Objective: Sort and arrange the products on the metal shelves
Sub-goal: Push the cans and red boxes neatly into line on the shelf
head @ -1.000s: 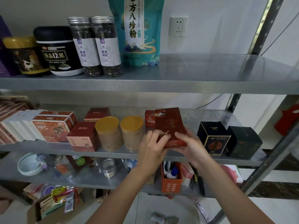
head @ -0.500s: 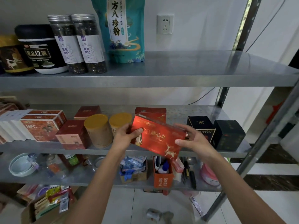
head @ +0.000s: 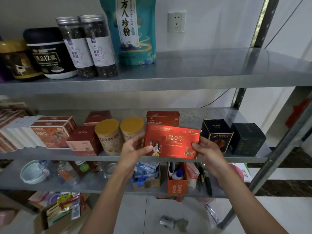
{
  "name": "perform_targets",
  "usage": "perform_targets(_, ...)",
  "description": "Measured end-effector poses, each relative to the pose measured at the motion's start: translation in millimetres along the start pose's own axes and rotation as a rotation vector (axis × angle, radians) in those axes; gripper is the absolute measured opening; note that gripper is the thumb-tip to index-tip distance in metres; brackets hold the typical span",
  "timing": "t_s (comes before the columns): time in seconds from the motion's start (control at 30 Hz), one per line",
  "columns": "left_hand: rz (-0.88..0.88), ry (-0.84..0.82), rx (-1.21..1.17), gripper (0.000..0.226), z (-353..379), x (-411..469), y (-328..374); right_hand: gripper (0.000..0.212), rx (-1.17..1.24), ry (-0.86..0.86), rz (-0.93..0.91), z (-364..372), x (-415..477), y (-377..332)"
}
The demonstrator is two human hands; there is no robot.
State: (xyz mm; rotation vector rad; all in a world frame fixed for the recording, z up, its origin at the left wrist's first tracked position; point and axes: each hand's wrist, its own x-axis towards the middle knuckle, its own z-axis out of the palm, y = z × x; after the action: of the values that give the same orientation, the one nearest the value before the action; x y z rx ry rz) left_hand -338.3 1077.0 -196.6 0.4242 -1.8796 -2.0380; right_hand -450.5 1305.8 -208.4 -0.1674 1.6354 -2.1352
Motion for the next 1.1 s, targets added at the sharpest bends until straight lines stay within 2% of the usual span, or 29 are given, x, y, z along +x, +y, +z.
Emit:
perform_targets(0.17,0.255,0.162,0.183,0.054,20.8,-3.7,9.3,0.038,-0.072,0.167,0.043,29.4,0.1,-4.7)
perform_targets(0.23,0.439,0.203,0.334,0.06,27.9,-11.7,10.9,0.04,0.054,0.103,0.13,42.4,-2.0,-10.3)
perform_targets(0.33,0.826,0.182,0.711,0.06,37.3,-21.2,3.7,0.055,0.217,-0.058,0.253,54.7,-0.7,-26.4)
perform_targets(0.4,0.969,0.107,0.816,0.053,37.1,-24.2,-6.2,0.049,0.184,-0.095,0.278,56.4,2.3,-31.9)
perform_targets(0.47,0.94,-0.048,0.827,0.044,32.0,-24.7,-12.3,0.04,0.038,-0.07,0.278,53.6,5.1,-30.2)
perform_targets(0.53,0.766,-0.151,0.739,0.04,25.5,-25.4,-15.1,0.042,-0.114,-0.102,0.166,42.6,8.6,-24.5)
perform_targets(0.57,0.662,-0.145,0.68,0.042,22.9,-24.1,-14.0,0.047,-0.206,-0.131,0.09,37.2,8.5,-23.3)
perform_targets(0.67,0.473,0.008,0.616,0.067,16.0,-6.3,-5.0,0.063,-0.455,-0.229,-0.025,23.1,5.4,-21.1)
perform_targets(0.7,0.451,0.02,0.648,0.079,12.3,2.6,-1.3,0.067,-0.536,-0.279,-0.023,19.0,4.1,-20.8)
perform_targets(0.77,0.396,-0.07,0.719,0.093,6.2,16.2,5.7,0.072,-0.715,-0.405,-0.031,14.5,0.3,-22.0)
perform_targets(0.8,0.348,-0.156,0.707,0.09,4.1,20.3,8.1,0.073,-0.786,-0.449,-0.052,12.6,-1.7,-22.7)
perform_targets(0.87,0.258,-0.284,0.603,0.066,2.5,25.3,7.4,0.071,-0.844,-0.473,-0.113,9.2,-5.3,-22.7)
perform_targets(0.93,0.223,-0.285,0.561,0.047,3.2,27.4,4.3,0.069,-0.858,-0.464,-0.159,7.4,-9.2,-20.3)
perform_targets(1.0,0.203,-0.261,0.54,0.041,4.6,30.9,0.4,0.066,-0.894,-0.422,-0.202,4.5,-12.3,-14.4)
perform_targets(1.1,0.231,-0.252,0.479,0.032,7.7,33.6,-2.4,0.056,-1.05,-0.258,-0.308,-6.3,-15.4,-3.9)
